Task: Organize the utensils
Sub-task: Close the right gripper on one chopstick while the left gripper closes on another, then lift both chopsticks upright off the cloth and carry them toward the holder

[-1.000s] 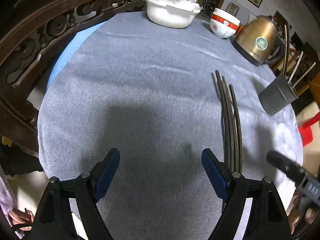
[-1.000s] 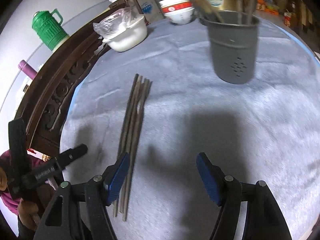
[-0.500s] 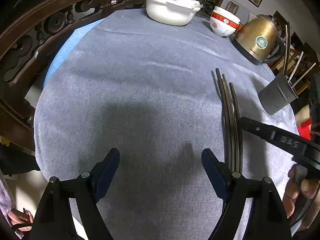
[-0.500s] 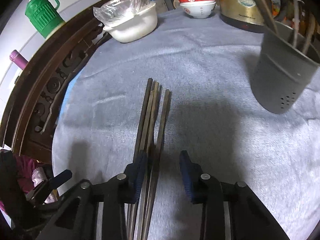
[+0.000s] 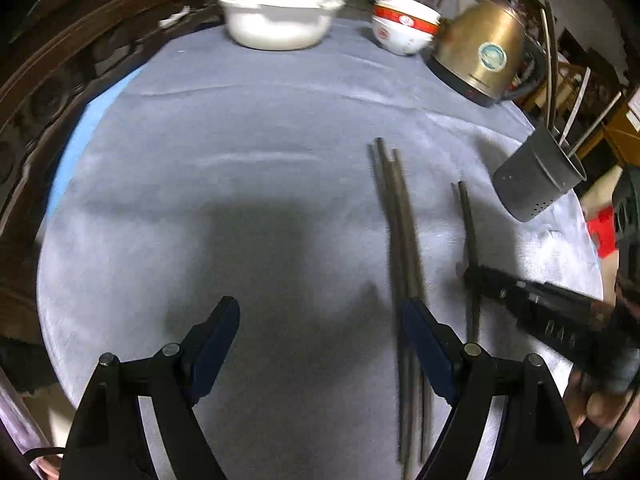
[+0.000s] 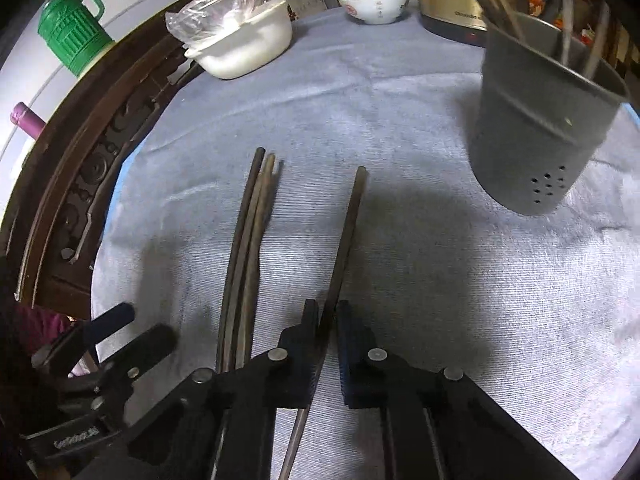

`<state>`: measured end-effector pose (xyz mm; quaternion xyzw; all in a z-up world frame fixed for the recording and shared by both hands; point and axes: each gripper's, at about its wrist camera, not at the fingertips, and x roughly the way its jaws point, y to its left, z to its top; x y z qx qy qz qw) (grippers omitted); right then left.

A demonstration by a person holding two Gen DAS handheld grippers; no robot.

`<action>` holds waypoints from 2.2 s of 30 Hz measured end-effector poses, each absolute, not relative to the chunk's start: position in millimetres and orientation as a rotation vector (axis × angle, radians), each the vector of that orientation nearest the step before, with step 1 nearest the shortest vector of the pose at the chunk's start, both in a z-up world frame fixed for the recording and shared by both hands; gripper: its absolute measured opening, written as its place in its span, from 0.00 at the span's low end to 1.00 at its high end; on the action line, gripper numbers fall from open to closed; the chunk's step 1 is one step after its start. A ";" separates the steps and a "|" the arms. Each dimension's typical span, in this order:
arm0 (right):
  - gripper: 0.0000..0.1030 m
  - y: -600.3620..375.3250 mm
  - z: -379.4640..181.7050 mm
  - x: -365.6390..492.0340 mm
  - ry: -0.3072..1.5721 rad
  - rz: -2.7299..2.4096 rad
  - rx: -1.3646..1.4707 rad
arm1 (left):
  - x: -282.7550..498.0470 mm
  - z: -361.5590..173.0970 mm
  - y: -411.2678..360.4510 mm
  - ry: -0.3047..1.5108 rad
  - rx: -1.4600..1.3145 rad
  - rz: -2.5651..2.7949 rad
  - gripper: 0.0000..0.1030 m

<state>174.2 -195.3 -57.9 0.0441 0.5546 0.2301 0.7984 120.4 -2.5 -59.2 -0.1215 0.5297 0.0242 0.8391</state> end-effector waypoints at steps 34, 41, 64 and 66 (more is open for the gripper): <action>0.10 -211.3 -64.9 174.6 1.176 0.575 0.167 | 170.9 -64.1 -18.0 1.246 -0.229 0.024 0.44; 0.10 -211.9 -64.3 172.8 1.188 0.576 0.140 | 165.8 -66.9 -11.1 1.266 -0.219 0.008 0.42; 0.12 -199.0 -64.8 209.7 1.409 0.529 0.084 | 170.1 -59.7 2.6 1.438 -0.218 -0.036 0.30; 0.12 -198.4 -66.5 216.6 1.429 0.517 0.111 | 180.2 -59.9 -1.9 1.439 -0.202 -0.032 0.29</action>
